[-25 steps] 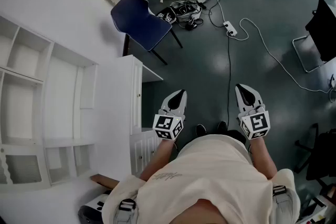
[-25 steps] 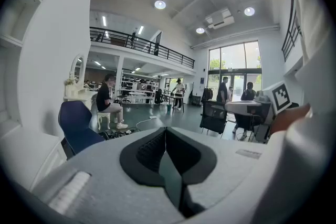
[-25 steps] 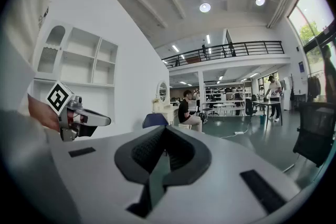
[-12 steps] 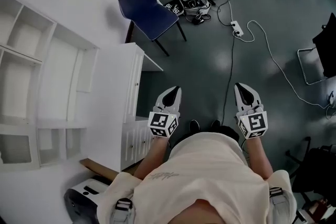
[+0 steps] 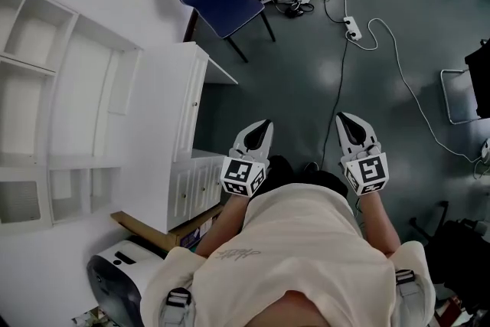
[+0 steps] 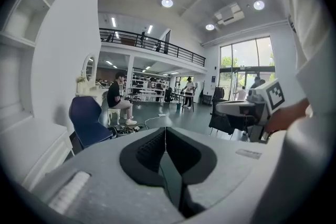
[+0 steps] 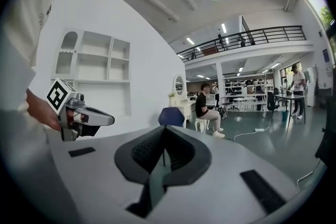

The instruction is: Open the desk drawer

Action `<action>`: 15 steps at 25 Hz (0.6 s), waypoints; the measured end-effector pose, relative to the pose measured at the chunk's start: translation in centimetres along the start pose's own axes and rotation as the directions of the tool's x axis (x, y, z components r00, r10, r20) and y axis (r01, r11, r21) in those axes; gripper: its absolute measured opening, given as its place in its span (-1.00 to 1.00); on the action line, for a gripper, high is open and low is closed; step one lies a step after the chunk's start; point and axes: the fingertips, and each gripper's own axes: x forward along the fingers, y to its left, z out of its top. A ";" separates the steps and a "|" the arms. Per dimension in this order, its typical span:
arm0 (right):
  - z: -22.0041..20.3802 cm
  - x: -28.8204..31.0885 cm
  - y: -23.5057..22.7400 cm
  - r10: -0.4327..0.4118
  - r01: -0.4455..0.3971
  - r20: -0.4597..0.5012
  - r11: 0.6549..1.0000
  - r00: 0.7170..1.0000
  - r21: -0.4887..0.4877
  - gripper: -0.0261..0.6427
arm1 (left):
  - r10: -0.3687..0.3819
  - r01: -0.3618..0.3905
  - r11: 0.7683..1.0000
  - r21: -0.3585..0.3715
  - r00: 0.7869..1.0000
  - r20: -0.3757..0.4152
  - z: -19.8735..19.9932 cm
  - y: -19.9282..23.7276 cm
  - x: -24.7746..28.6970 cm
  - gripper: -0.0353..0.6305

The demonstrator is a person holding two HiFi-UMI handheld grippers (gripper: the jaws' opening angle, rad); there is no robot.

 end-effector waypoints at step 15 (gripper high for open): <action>2.5 6.7 -3.9 -0.104 0.104 -0.012 0.994 0.995 -0.017 -0.92 | -0.113 0.113 0.994 0.007 0.994 0.011 3.4 5.9 8.9 -0.84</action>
